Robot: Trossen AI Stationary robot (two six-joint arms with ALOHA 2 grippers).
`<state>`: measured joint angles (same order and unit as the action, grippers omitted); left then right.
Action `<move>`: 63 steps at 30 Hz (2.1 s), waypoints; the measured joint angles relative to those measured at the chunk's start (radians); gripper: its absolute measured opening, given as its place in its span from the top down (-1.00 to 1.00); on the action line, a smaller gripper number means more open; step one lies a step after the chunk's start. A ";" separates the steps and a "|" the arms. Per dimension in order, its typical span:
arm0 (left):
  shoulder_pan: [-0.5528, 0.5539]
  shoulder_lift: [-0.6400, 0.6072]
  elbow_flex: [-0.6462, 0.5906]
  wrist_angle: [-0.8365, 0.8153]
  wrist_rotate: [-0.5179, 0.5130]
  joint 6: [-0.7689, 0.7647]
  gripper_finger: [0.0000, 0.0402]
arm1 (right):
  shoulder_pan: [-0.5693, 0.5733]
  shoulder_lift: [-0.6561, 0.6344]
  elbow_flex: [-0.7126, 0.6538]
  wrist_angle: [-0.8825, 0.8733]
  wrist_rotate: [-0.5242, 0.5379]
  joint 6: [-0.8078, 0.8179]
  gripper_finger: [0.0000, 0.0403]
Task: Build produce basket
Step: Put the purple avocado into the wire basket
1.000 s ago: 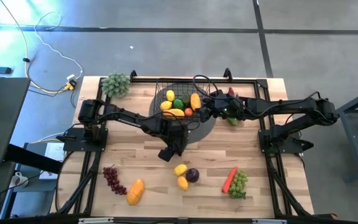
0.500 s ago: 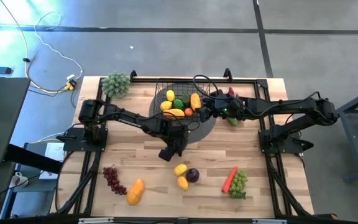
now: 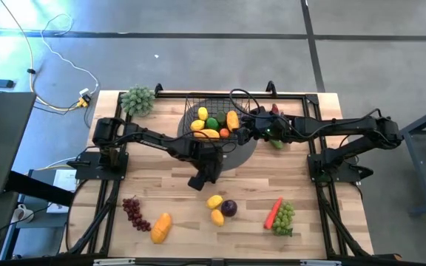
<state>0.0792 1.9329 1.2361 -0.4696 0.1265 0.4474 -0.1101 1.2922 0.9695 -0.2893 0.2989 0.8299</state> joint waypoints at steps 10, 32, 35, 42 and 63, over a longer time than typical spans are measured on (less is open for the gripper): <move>0.001 -0.033 0.061 -0.058 0.008 -0.025 0.24 | -0.001 -0.002 0.000 0.020 0.022 0.000 -0.26; 0.092 -0.037 0.301 -0.100 -0.011 -0.078 0.25 | -0.081 -0.269 0.000 0.010 0.190 -0.164 -0.26; 0.121 -0.037 0.352 -0.114 -0.011 -0.078 0.25 | -0.102 -0.291 0.000 -0.008 0.190 -0.186 -0.26; 0.201 -0.038 0.442 -0.105 -0.028 -0.078 0.25 | -0.147 -0.306 0.000 -0.053 0.185 -0.243 -0.26; 0.354 0.032 0.438 -0.083 0.022 -0.244 0.24 | -0.404 -0.305 0.000 -0.092 0.119 -0.473 -0.26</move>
<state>0.4328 1.9646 1.6741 -0.5526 0.1484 0.2039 -0.5141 0.9874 0.9699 -0.3815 0.4183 0.3574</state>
